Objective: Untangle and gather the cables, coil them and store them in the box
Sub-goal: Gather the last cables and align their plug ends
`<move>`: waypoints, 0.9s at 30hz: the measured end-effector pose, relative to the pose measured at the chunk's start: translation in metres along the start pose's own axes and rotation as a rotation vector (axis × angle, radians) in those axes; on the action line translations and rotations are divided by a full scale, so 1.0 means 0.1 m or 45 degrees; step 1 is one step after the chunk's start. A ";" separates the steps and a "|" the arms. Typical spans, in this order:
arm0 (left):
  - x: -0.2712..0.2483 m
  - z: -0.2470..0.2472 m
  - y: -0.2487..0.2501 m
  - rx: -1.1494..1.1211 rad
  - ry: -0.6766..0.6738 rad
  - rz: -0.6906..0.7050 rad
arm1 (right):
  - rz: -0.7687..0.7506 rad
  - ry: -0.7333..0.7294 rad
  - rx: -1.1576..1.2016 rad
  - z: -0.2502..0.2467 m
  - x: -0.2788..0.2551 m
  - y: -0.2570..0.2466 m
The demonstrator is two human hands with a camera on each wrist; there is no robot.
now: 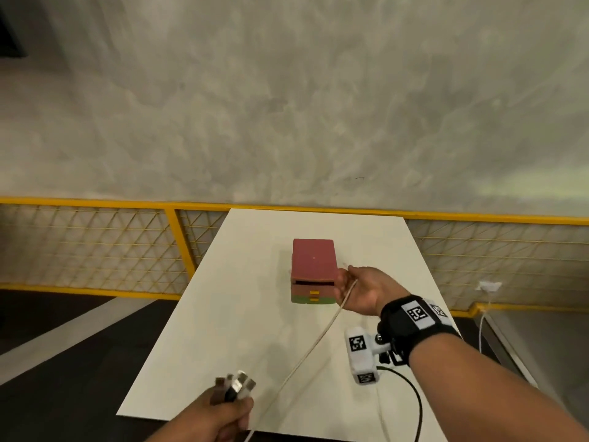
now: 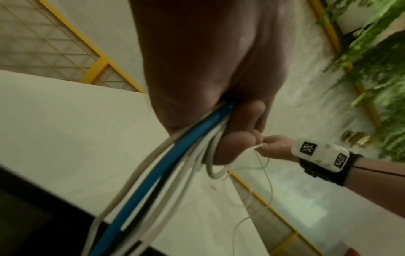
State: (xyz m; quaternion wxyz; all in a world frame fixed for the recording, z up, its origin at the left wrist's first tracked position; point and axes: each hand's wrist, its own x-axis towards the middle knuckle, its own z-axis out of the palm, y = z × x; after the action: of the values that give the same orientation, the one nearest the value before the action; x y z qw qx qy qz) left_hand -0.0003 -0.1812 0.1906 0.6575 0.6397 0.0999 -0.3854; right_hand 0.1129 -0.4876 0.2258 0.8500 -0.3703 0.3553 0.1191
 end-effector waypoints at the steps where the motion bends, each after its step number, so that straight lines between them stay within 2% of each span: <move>1: -0.01 -0.02 0.00 -0.041 0.077 0.033 | 0.022 0.002 -0.034 -0.03 0.02 0.04; 5: 0.17 0.23 0.27 -0.074 0.395 0.496 | 0.065 -0.101 -0.178 0.01 0.04 0.33; 7: 0.33 0.46 0.50 0.044 0.445 0.715 | 0.054 -0.172 -0.263 0.07 -0.02 0.49; 9: 0.49 0.72 0.64 0.127 0.402 0.848 | 0.052 -0.250 -0.332 0.11 -0.07 0.62; 13: 0.71 1.06 0.64 0.082 0.305 0.752 | 0.087 -0.419 -0.381 0.08 -0.11 0.74; 20: 0.83 1.06 0.55 -0.007 0.372 0.765 | 0.181 -0.518 -0.533 0.05 -0.13 0.79; 27: 0.87 0.90 0.52 0.167 0.379 0.725 | 0.203 -0.412 -0.518 0.16 -0.13 0.71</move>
State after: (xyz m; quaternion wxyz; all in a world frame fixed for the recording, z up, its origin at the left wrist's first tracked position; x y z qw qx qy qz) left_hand 0.0595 -0.3027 0.1900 0.6745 0.7322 -0.0130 -0.0940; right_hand 0.0790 -0.4260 0.2036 0.7916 -0.4806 0.2118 0.3122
